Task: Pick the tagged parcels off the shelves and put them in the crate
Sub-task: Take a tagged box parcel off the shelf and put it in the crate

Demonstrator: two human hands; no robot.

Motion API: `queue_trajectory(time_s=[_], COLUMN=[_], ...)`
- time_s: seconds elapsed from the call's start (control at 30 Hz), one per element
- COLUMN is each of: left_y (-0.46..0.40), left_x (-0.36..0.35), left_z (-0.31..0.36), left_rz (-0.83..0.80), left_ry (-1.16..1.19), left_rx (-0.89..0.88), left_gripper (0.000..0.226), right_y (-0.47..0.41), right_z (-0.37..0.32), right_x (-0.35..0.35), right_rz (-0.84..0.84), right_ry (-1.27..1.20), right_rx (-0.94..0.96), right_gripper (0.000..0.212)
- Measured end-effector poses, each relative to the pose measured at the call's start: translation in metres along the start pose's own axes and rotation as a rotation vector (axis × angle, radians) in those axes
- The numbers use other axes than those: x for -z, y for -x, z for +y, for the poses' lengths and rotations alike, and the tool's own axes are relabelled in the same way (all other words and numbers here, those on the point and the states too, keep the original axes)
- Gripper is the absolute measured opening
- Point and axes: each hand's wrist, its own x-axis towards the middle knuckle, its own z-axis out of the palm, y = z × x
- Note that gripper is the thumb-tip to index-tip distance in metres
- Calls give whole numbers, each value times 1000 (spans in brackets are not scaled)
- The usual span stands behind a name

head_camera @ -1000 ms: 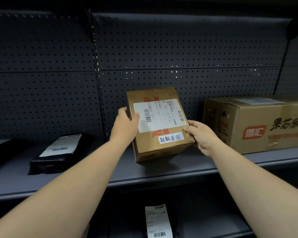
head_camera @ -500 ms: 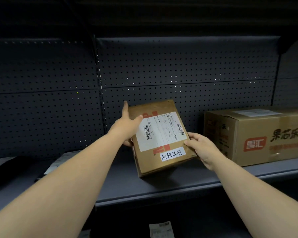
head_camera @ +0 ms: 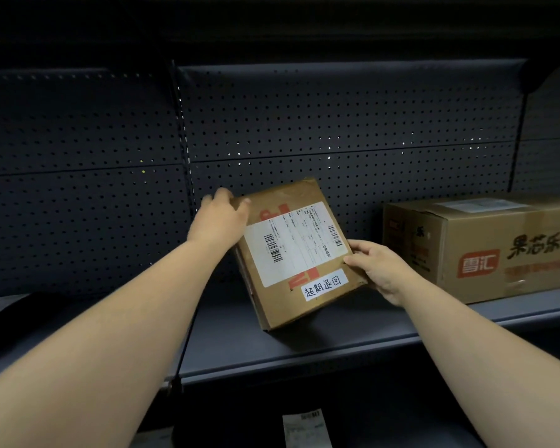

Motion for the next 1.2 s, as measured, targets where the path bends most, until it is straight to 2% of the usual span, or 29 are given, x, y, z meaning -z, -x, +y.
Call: queue_trajectory(time_s=[0.1,0.2,0.5,0.6,0.73,0.8,0.93,1.2], left_y=[0,0,0,5,12,16,23,46], left_x=[9,18,44,50,54,55,56,43], left_z=[-4,-11,-37,-48,-62,-69,-83,-103], left_rz=[85,116,43,33,52,67,70,67], left_ry=[-21,-36,-200,-204,-154,-117,-87,147], left_rx=[-55,-60,-13,11,42,63,91,222], left_gripper=[41,40,52,52,51,49,47,41], right_y=[-2,-4,-13,-18,-20,-19,-17,-16], right_z=[-4,-9,-25,-26,-26,-28,-31,-31], right_x=[-4,-8,-32,-45,-62,-67,-77,-90], right_rz=[-2,-14,99,173,191,190,186,131], right_ry=[30,24,-95,-180,-316,-340,-380,-425], right_rx=[5,-4,1,-54,-113,-123,-133,-87], right_gripper=[28,28,24,40,64,54,12,4])
